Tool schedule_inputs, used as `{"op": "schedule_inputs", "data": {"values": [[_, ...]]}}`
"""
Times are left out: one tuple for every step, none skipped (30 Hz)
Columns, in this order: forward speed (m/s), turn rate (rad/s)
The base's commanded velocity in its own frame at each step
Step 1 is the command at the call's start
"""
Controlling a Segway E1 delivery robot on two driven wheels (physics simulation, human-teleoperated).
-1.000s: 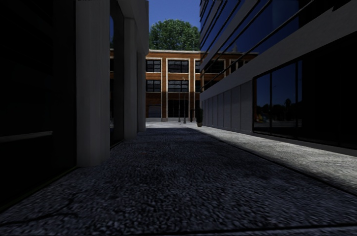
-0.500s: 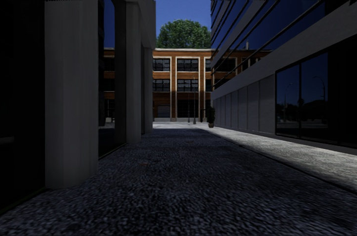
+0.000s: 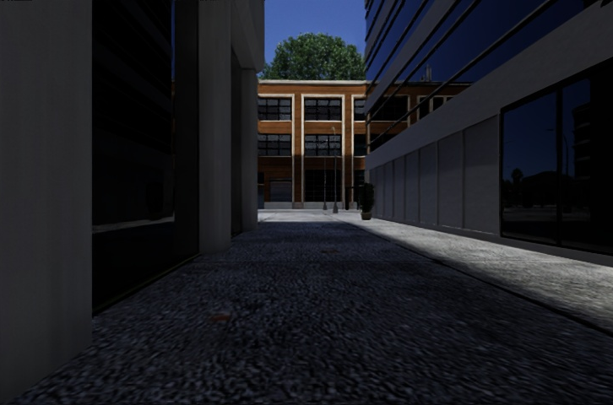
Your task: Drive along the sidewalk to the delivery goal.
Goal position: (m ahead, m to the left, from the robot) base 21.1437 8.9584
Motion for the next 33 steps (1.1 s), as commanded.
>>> {"op": "schedule_inputs", "data": {"values": [[2.0,0.0],[2.0,0.0],[2.0,0.0],[2.0,0.0],[2.0,0.0],[2.0,0.0],[2.0,0.0],[2.0,0.0],[2.0,0.0],[2.0,0.0],[2.0,0.0],[2.0,0.0],[2.0,0.0],[2.0,0.0],[2.0,0.0],[2.0,0.0],[2.0,0.0],[2.0,0.0],[2.0,0.0],[2.0,0.0],[2.0,0.0],[2.0,0.0],[2.0,0.0],[2.0,0.0],[2.0,0.0],[2.0,0.0],[2.0,0.0],[2.0,0.08],[2.0,0.17],[2.0,0.25],[2.0,0.28],[2.0,0.29],[2.0,0.29]]}}
